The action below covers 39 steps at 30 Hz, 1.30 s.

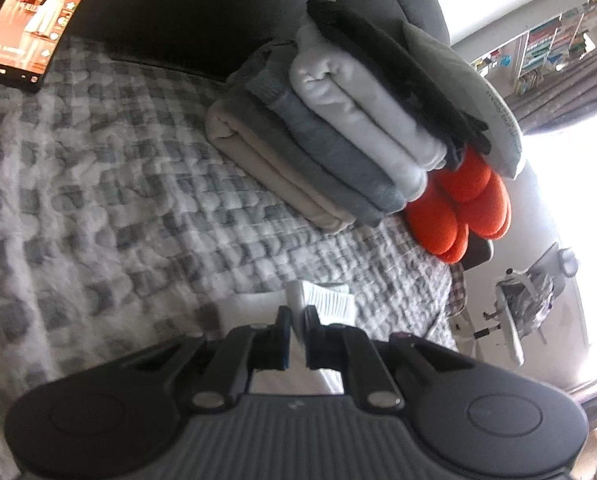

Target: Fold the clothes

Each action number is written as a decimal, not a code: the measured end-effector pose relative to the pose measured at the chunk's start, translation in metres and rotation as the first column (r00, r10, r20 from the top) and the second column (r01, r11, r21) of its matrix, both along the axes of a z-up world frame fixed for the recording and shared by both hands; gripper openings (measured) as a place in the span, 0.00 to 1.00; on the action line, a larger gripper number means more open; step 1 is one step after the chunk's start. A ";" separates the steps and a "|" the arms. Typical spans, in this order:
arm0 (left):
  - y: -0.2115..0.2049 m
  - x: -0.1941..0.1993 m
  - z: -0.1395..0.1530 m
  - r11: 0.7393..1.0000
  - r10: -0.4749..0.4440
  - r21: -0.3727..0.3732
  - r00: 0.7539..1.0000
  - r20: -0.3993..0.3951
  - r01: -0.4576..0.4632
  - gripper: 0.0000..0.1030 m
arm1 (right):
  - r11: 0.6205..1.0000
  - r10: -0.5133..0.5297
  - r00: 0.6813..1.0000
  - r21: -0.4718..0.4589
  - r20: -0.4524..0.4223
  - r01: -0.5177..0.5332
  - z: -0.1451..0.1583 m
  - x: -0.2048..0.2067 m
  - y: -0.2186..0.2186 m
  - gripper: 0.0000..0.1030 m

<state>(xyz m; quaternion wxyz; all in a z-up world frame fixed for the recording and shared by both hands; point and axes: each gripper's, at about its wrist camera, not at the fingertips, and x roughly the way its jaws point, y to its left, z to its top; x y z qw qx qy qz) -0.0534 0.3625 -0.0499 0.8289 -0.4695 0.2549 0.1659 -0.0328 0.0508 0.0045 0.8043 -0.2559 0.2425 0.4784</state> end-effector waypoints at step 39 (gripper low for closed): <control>-0.043 -0.005 0.035 0.937 -0.249 0.233 0.966 -0.071 0.259 0.42 | 0.966 -0.244 0.922 0.014 -0.300 0.260 0.003 0.031 -0.048 0.37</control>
